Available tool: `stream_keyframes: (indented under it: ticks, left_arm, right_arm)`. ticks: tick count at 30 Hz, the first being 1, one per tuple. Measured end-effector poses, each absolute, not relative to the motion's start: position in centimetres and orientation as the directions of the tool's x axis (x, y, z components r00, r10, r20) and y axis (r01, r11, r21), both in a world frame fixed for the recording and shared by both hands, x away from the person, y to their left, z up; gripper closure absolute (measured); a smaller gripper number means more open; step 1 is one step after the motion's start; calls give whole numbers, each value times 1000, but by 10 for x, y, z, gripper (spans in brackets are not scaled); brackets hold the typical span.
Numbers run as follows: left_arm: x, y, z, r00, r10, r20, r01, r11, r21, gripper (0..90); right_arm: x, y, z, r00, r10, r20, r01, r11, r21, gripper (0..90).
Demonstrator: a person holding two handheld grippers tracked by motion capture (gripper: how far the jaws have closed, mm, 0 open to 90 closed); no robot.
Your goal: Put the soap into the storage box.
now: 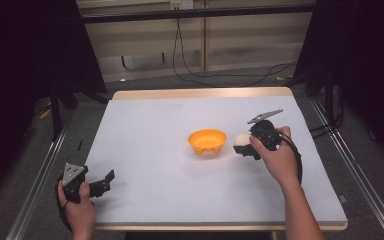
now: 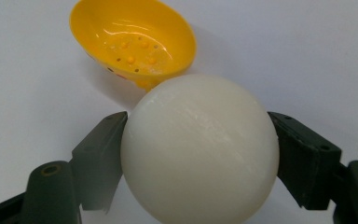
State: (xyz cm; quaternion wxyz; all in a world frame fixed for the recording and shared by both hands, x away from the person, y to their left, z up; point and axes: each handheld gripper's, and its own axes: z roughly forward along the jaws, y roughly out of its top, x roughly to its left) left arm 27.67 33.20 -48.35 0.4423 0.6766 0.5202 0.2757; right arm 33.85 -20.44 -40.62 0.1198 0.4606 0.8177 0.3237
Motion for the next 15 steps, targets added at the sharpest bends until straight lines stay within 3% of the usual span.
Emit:
stream_keyframes:
  ticks: [15]
  left_arm:
    - [277,332,-484,307,947,-90,460,-65,885,0]
  right_arm:
    - [349,-186,-400,-577,811,94,655,392,645,241]
